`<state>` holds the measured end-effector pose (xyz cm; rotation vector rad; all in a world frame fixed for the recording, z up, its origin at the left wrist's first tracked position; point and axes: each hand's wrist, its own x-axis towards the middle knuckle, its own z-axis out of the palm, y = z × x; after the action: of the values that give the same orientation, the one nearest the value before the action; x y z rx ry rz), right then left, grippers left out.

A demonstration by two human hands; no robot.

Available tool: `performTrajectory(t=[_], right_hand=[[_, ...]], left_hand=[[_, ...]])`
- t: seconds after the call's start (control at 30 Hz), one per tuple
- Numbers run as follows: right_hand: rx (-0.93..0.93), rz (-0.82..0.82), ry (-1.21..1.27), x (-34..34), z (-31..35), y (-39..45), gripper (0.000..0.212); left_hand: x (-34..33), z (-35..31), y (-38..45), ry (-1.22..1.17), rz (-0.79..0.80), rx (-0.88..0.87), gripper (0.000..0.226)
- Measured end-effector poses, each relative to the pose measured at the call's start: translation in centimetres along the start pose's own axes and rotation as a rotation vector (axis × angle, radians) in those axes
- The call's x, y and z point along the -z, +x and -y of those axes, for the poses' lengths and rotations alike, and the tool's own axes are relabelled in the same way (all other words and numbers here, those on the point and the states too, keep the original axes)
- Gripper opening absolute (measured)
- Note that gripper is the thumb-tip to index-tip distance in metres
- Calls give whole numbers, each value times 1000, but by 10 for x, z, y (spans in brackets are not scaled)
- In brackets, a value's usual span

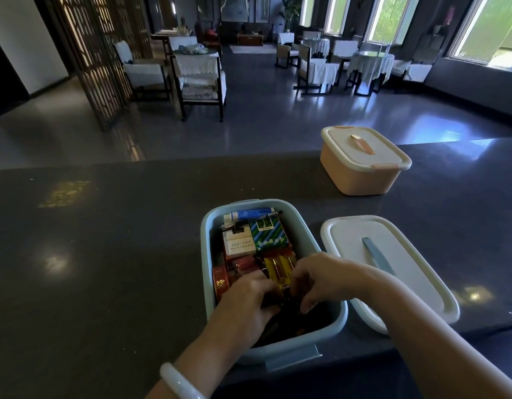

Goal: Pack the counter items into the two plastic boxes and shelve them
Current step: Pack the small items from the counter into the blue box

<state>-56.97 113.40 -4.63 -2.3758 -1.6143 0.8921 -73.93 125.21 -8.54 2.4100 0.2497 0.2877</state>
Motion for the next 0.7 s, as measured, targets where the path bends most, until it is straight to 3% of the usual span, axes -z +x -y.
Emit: performTrajectory(t=[0.13,0.23,0.33,0.47,0.7], right_hand=[[-13,90,18,3,2,-2,24],[-26,134,-3,6,2,-2,22],[-34,137,45,7,3,-1,25],[-39,80,38,3,1,0,19],[-23,55,-107,-6,-3,5,28]], left_hand=[[2,-1,1,-101,23,36,13],[1,-1,2,-162,105,98,19],[0,2,2,-181,123,134,25],[-2,4,2,-181,80,124,11],[-10,8,5,-130,75,103,40]])
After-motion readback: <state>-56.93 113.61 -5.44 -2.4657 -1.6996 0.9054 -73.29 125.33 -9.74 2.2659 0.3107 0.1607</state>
